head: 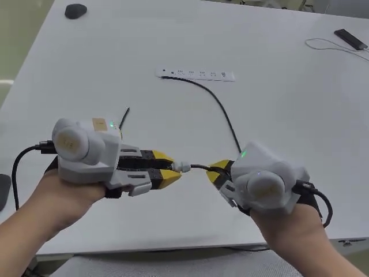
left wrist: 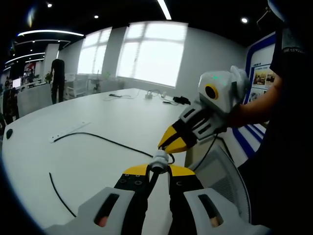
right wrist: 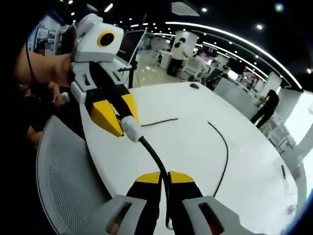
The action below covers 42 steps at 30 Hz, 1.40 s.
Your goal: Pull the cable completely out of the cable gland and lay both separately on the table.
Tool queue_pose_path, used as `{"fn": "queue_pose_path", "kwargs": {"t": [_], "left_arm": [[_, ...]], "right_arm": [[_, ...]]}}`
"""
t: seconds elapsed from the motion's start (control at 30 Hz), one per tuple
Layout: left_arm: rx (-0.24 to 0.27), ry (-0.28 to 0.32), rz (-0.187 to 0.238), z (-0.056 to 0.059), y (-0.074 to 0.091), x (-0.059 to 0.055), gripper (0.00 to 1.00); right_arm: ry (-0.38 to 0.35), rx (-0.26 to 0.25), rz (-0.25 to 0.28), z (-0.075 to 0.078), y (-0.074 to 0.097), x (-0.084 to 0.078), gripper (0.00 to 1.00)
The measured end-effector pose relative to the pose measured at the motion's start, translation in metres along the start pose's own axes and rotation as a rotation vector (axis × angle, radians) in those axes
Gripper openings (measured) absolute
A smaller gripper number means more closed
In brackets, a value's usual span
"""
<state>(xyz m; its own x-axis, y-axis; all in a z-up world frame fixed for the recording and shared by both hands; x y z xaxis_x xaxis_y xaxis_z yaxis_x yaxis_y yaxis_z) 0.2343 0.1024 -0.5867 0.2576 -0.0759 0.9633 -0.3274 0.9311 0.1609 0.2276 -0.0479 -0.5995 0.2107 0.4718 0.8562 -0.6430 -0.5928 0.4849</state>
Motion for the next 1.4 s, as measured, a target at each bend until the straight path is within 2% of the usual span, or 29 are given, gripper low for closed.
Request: {"fn": "queue_pose_path", "kwargs": {"t": [0.03,0.13,0.2,0.3,0.47,0.57,0.67,1.0,1.37,1.4], "left_arm": [[0.0,0.0,-0.001,0.001,0.0,0.0,0.14],[0.0,0.001,0.004,0.001,-0.001,0.0,0.14],[-0.001,0.003,0.002,0.001,-0.002,0.0,0.14],[-0.002,0.005,0.009,0.001,-0.001,0.001,0.14],[0.0,0.011,0.021,0.0,0.001,0.003,0.14],[0.001,0.011,0.028,0.0,0.002,0.004,0.14],[-0.002,0.003,0.015,0.001,0.001,0.002,0.15],[-0.004,0.008,0.012,-0.003,0.003,0.001,0.15],[0.002,0.015,0.025,-0.009,0.006,0.003,0.15],[0.003,0.017,0.026,-0.009,0.006,0.003,0.15]], "right_arm": [[-0.044,-0.015,0.002,0.003,0.0,-0.003,0.0],[-0.046,-0.032,-0.009,0.008,0.0,-0.011,0.0],[-0.126,-0.05,-0.011,0.01,0.0,-0.018,0.0],[-0.187,-0.075,-0.02,0.016,0.001,-0.027,0.0],[-0.394,-0.142,-0.041,0.024,0.004,-0.049,0.0],[-0.466,-0.15,-0.06,0.025,0.003,-0.059,0.0],[-0.459,-0.15,-0.061,0.022,0.003,-0.06,0.0],[-0.424,-0.152,-0.039,0.023,0.004,-0.057,0.0],[-0.261,-0.132,-0.034,0.024,0.01,-0.046,0.02],[-0.248,-0.119,-0.037,0.023,0.01,-0.044,0.02]]}}
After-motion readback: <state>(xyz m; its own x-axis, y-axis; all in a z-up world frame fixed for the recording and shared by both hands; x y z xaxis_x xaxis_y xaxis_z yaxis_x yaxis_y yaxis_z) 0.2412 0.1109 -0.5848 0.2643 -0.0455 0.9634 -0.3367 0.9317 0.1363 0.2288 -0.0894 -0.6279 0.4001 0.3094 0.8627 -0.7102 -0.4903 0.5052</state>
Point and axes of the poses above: the centre of the closed fingertips' face, and the gripper's own axes: y roughly backward along the fingers, z roughly to its right, x roughly out of its top, the point moved 7 cm from there along y, roughly backward along the fingers, and after that the axes turned 12 degrees about z, right-handed, at the moved point
